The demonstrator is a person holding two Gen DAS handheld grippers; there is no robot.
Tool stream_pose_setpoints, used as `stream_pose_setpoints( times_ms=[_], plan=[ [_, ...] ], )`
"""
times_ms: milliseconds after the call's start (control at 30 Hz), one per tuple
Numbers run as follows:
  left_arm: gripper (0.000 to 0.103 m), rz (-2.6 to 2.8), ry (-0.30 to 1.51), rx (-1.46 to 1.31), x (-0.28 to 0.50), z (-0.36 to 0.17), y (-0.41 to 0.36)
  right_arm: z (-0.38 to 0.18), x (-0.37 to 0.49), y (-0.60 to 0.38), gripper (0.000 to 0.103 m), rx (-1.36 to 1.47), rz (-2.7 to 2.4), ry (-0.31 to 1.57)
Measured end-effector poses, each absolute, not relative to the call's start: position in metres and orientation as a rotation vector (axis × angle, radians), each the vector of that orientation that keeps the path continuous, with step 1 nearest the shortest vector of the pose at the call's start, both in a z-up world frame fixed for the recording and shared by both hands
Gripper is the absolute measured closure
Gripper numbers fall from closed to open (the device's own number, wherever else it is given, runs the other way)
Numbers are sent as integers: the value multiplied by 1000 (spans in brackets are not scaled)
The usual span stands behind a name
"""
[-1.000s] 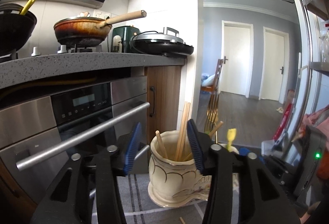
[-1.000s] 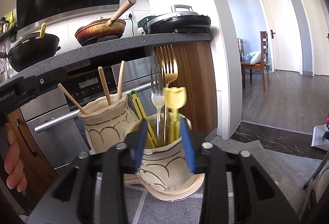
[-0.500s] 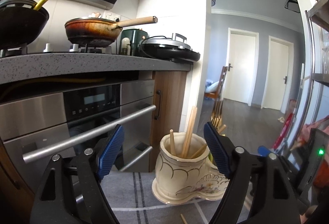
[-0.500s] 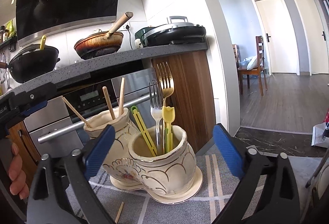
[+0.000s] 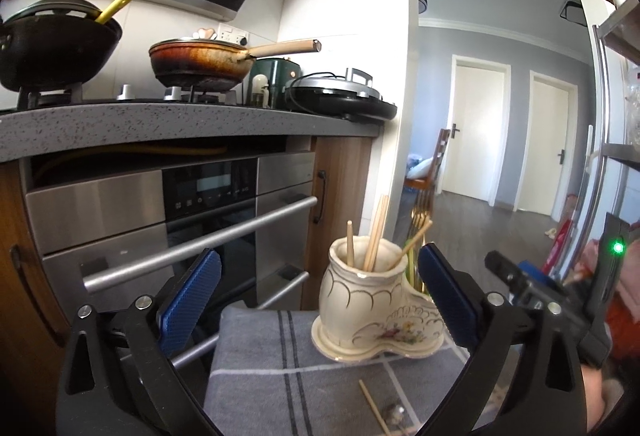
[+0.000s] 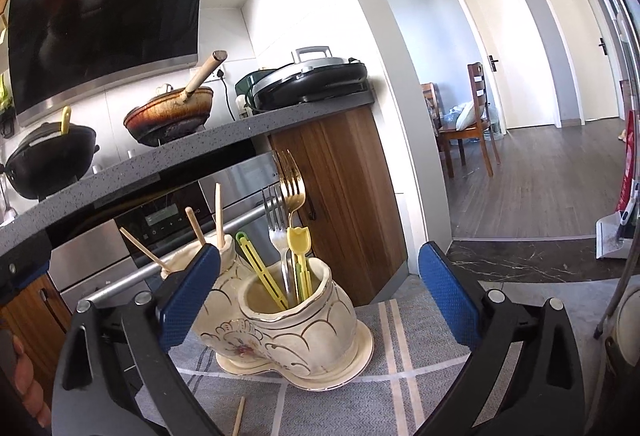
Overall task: Organize utensils
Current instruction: 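Withdraw both grippers from the holder back over the cloth, then close the left gripper on the last chopstick while the right gripper grasps the flower-handled spoon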
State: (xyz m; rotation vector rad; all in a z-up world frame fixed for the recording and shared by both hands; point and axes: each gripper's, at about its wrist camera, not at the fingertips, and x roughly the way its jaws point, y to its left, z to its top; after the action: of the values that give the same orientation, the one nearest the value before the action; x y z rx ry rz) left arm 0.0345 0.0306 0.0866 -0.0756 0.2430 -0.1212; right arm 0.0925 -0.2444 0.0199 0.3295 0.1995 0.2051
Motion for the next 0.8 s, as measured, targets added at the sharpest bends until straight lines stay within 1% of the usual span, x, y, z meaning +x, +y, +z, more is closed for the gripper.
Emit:
stream_pose_setpoints(
  times_ms=[233,500,600,800],
  plan=[
    [5,-135,284,-36,12,77,32,17,66,-251,5,325,219,208],
    [5,-177,336,7,1,52,21,1,42,-253,5,269,237,274],
    [5,-198,389,42,4,38,14,-8,39,-255,5,247,232,323],
    [5,-239,563,97,19,0,-6,-24,40,-261,5,244,237,415]
  ],
)
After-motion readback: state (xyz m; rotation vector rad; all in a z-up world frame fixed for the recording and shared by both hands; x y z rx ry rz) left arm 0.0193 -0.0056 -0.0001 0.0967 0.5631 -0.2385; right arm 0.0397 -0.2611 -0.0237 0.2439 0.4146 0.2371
